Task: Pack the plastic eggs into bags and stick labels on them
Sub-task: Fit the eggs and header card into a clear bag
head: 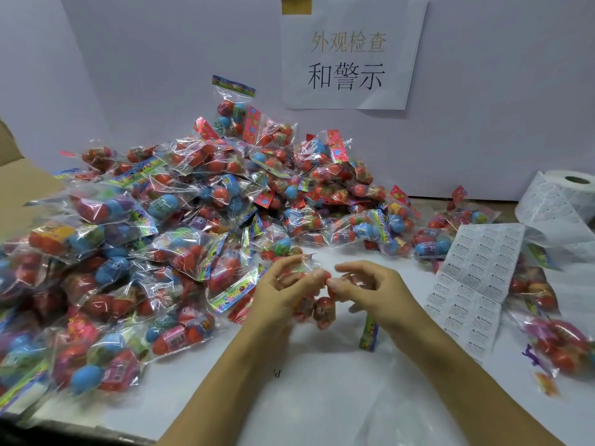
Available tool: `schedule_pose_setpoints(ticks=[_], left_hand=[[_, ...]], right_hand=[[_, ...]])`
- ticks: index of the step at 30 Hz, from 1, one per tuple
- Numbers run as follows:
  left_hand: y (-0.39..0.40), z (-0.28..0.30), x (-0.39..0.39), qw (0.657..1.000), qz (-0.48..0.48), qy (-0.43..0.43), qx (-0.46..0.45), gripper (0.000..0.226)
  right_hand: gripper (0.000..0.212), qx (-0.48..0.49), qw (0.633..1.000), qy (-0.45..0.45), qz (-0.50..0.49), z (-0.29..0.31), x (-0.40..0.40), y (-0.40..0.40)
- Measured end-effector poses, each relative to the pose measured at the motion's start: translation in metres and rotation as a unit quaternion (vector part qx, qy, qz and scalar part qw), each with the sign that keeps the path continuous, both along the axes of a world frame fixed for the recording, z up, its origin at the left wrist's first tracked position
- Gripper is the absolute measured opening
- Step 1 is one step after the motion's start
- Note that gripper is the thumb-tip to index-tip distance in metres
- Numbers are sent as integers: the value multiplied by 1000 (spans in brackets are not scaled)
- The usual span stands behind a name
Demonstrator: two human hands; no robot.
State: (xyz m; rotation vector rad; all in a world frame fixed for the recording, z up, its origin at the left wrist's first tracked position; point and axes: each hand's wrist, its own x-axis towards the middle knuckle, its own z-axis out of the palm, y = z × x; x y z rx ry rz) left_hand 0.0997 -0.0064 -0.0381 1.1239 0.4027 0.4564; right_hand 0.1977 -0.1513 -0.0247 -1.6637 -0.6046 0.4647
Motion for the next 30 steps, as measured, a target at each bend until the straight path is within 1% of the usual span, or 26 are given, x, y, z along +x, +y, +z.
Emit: schedule_pose_setpoints(ticks=[1, 2, 5, 8, 10, 13, 16, 21, 25, 30], left_hand=[[0, 0, 0, 1000, 0, 1, -8, 65], [1, 1, 0, 1000, 0, -1, -20, 66], [3, 2, 2, 999, 17, -7, -46, 66], [3, -1, 4, 997, 16, -21, -69, 56], [4, -3, 4, 997, 9, -23, -73, 46], [6, -5, 4, 998, -4, -19, -62, 31], [8, -7, 4, 998, -6, -21, -57, 25], [7, -6, 4, 999, -9, -22, -48, 31], [7, -5, 4, 999, -10, -21, -43, 28], [6, -3, 4, 998, -2, -18, -53, 30]], right_hand=[[36, 11, 1000, 17, -3, -1, 1, 0], [34, 28, 999, 39, -9, -2, 1, 0], [43, 70, 991, 109, -40, -3, 3, 2], [41, 101, 977, 174, -69, -5, 3, 4], [41, 107, 972, 192, -79, -5, 3, 4], [41, 114, 970, 198, -77, -6, 4, 5], [46, 109, 973, 189, -75, -6, 4, 4], [48, 107, 974, 186, -71, -6, 5, 3], [50, 105, 975, 185, -70, -6, 5, 4], [53, 113, 974, 185, -70, -4, 4, 4]])
